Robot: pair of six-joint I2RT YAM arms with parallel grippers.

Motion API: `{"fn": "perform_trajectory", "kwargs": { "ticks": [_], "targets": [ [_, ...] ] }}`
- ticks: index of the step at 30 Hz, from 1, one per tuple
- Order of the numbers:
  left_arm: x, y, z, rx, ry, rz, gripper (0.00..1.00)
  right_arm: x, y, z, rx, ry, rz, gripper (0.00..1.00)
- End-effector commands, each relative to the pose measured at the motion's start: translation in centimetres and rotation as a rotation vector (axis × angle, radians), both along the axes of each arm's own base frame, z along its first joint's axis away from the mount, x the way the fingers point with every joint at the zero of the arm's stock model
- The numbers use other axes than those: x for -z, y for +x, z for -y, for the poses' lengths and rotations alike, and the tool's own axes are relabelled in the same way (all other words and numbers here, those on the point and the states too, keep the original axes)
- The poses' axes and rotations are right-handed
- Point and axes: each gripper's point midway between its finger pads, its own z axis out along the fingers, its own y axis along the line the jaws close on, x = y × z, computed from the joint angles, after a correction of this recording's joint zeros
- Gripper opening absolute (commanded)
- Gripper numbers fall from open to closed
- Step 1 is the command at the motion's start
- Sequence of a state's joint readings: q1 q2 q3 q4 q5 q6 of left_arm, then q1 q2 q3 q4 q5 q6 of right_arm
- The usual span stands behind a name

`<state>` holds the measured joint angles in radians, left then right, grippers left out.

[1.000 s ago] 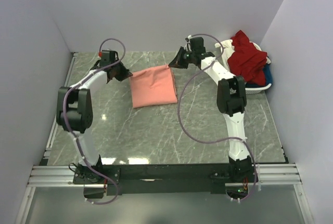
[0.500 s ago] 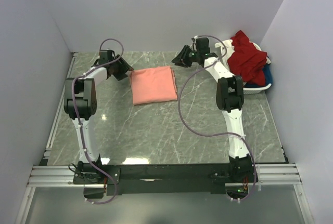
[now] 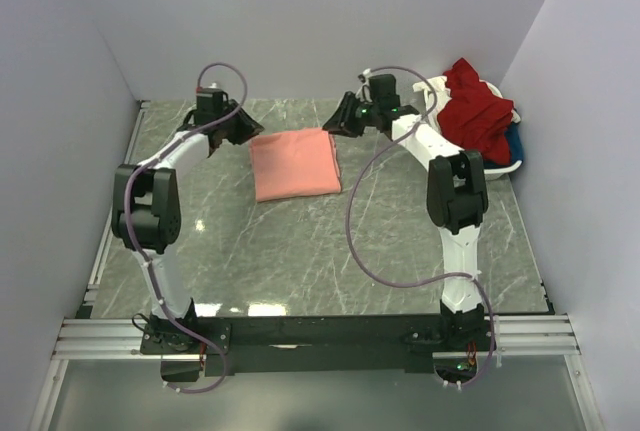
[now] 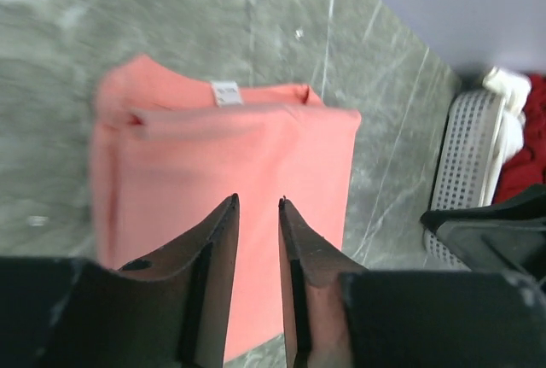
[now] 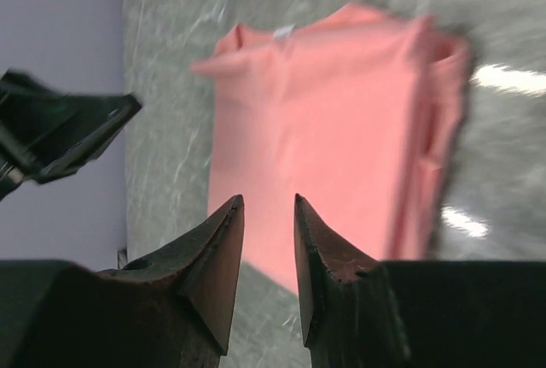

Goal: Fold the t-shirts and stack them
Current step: Fold the tshirt

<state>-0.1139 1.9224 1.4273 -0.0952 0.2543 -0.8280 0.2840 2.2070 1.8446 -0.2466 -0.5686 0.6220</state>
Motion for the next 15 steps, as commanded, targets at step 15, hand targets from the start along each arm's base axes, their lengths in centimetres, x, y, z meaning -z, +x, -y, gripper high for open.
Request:
{"fn": "perform_trajectory", "kwargs": {
  "ticks": [15],
  "targets": [
    [8.8, 6.5, -0.7, -0.010, 0.044, -0.125, 0.27, 9.0, -2.7, -2.3, -0.060, -0.011, -0.169, 0.34]
  ]
}}
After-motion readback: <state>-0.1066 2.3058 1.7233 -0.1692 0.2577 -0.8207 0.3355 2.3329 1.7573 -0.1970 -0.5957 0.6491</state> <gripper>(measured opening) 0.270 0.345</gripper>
